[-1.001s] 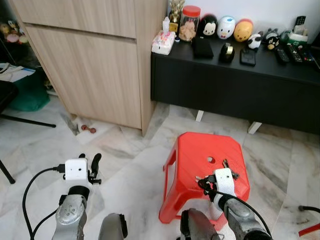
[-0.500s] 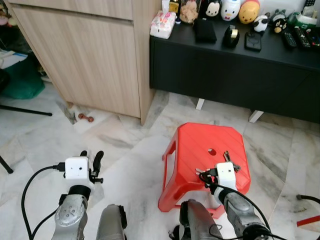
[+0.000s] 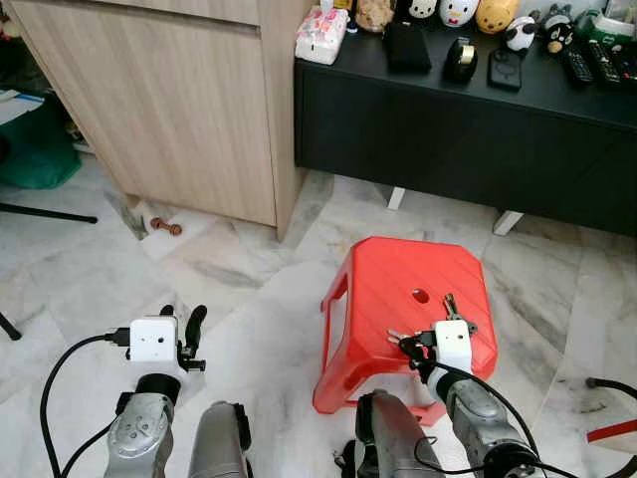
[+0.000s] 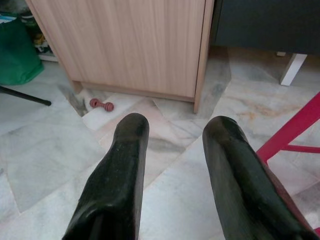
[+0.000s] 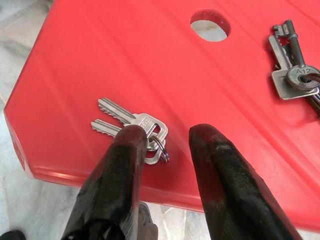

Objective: Hang keys on a hook

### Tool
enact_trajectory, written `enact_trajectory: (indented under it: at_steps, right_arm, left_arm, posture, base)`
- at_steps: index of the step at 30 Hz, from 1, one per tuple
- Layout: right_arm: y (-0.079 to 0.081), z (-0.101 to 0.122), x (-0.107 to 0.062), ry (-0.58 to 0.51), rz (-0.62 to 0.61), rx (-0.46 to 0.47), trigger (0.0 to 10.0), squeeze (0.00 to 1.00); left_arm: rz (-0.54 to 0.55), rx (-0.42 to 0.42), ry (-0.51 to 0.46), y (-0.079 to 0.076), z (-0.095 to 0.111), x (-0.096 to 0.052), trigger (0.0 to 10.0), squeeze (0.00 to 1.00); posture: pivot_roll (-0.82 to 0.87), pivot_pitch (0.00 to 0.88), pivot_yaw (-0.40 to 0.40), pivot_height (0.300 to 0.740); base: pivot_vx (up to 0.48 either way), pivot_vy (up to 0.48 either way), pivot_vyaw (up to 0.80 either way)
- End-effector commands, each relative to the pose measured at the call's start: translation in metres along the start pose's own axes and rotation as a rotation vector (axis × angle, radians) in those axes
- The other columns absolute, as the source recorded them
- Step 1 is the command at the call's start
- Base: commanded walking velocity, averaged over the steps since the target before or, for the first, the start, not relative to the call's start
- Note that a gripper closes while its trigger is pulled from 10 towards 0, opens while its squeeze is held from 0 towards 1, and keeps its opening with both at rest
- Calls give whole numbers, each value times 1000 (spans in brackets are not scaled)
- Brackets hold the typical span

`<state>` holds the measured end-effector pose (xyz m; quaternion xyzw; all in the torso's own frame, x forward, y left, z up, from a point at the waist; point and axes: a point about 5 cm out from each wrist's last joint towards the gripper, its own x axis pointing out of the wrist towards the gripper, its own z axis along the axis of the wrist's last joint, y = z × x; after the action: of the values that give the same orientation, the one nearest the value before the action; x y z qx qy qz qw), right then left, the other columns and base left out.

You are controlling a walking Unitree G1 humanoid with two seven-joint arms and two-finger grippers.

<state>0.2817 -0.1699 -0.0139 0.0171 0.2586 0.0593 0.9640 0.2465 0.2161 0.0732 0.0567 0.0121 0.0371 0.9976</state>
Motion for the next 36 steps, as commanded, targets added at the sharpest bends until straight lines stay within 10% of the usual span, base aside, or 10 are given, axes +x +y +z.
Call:
enact_trajectory:
  at_steps: [1, 13, 15, 16, 18, 36]
  right_arm:
    - [-5, -5, -2, 26, -24, 24, 10000, 0]
    - [-3, -11, -3, 42, -26, 38, 10000, 0]
    - [-3, -12, -4, 45, -25, 41, 8196, 0]
    - [-2, -12, -4, 46, -24, 43, 3961, 0]
    - [-2, -12, -4, 46, -23, 45, 2000, 0]
    - [-1, -15, -4, 55, -20, 55, 824, 0]
  left_arm:
    - [-11, 10, 18, 0, 0, -4, 10000, 0]
    - [-21, 27, 23, 0, 5, -5, 10000, 0]
    - [-22, 31, 26, 1, 5, -6, 10000, 0]
    - [-22, 32, 28, 1, 5, -6, 10000, 0]
    - [-23, 33, 29, 1, 5, -6, 10000, 0]
    - [-30, 46, 39, -1, 5, -4, 10000, 0]
  posture:
    - [36, 242, -86, 612]
    - [46, 255, -77, 612]
    - [44, 256, -77, 612]
    - [44, 256, -76, 612]
    - [44, 256, -76, 612]
    - [46, 250, -77, 612]
  base:
    - [0, 0, 0]
    - [0, 0, 0]
    - [0, 0, 0]
    - [0, 0, 0]
    - [0, 0, 0]
    - [0, 0, 0]
